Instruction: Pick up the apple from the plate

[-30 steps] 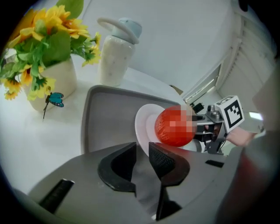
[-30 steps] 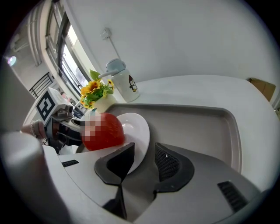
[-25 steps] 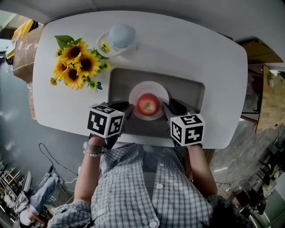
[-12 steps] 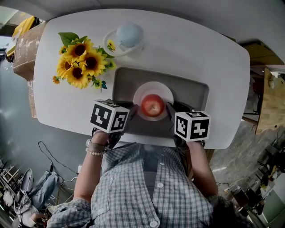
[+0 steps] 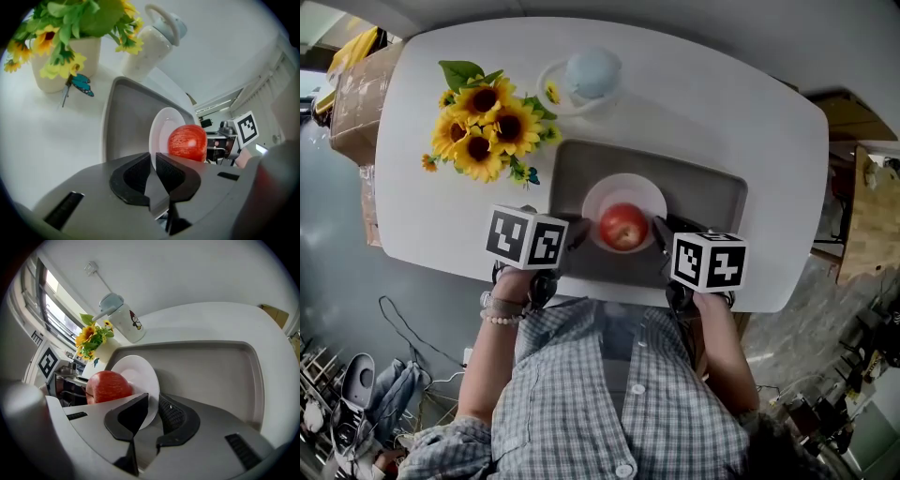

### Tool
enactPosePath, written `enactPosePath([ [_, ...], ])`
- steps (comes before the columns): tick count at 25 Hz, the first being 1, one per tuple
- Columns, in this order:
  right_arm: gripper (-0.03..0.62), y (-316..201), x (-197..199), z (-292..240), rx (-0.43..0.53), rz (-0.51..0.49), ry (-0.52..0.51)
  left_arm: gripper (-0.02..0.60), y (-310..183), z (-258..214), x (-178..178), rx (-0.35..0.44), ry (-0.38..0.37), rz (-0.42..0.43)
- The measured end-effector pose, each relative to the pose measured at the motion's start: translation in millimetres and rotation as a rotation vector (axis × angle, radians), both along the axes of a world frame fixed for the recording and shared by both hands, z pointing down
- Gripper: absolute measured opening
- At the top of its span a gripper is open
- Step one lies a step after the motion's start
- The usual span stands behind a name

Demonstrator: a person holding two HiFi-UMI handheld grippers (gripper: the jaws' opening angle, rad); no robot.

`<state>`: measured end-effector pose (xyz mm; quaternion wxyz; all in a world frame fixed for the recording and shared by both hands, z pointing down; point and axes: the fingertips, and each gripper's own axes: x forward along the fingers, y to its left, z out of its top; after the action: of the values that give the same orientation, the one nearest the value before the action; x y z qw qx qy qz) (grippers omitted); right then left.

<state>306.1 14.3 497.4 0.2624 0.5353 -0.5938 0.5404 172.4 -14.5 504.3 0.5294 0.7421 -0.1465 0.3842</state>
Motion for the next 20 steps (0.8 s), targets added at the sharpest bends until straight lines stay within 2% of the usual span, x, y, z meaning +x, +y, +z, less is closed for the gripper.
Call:
enactPosePath([
  [20, 0.078, -30, -65, -12, 0.001, -0.054, -0.002, 0.04, -11, -12, -66, -0.052, 0.037, -0.111],
])
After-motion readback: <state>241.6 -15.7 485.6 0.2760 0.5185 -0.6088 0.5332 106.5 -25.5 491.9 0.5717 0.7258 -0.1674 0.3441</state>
